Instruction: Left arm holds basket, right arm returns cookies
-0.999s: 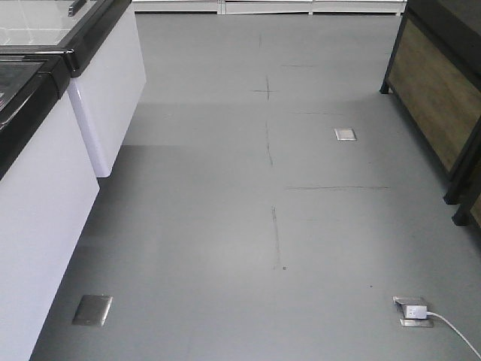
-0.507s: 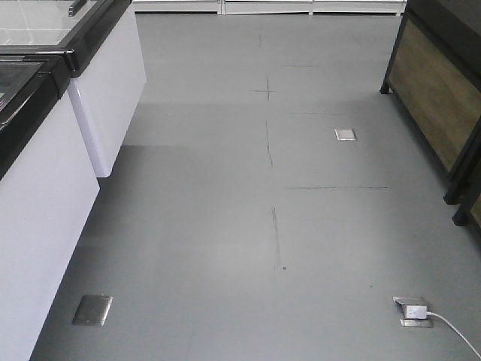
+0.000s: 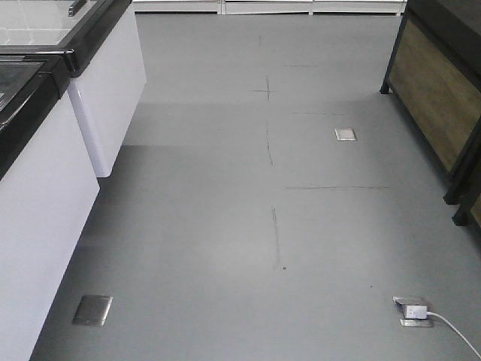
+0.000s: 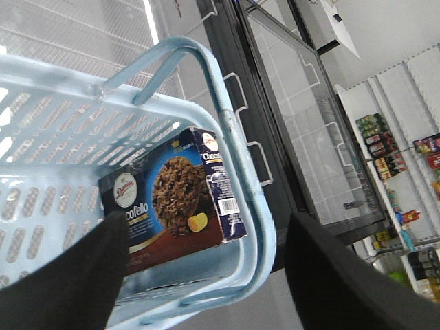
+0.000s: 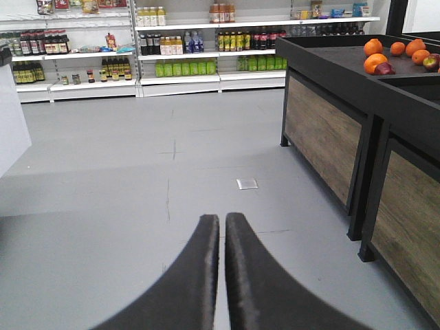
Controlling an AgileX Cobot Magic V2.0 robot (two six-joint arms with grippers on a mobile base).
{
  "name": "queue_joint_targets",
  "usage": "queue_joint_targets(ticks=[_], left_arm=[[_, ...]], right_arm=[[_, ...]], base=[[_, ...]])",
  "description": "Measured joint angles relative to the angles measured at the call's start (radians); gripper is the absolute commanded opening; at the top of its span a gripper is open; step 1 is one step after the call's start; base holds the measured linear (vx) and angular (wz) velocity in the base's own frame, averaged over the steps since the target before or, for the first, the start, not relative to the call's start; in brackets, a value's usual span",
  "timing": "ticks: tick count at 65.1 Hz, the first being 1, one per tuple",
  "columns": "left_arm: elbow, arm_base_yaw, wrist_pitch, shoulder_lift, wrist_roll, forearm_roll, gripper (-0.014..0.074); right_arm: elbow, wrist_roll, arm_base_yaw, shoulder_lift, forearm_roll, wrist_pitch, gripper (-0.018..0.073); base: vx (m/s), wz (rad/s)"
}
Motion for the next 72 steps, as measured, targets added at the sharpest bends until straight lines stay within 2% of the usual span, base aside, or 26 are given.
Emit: queue_joint_targets(ticks=[14, 21, 47, 72], left_arm=[[0.000, 0.000, -0.103, 0.062, -0.001, -0.132, 0.0471], [0.000, 0.000, -0.146, 0.088, 0.009, -0.164, 0.0471], [0.000, 0.000, -0.210, 0.167, 0.012, -0.176, 0.0471], [0.000, 0.000, -0.346, 0.227, 0.012, -0.202, 0.0471]], right_arm=[[0.000, 0.000, 0.000, 0.000, 0.000, 0.000, -0.0006], [0.000, 0.000, 0.000, 0.000, 0.000, 0.000, -0.0006], [0.000, 0.000, 0.000, 0.000, 0.000, 0.000, -0.0006], [0.000, 0.000, 0.000, 0.000, 0.000, 0.000, -0.0006]], base=[[0.00, 0.00], [0.00, 0.00], [0.00, 0.00], [0.00, 0.00]])
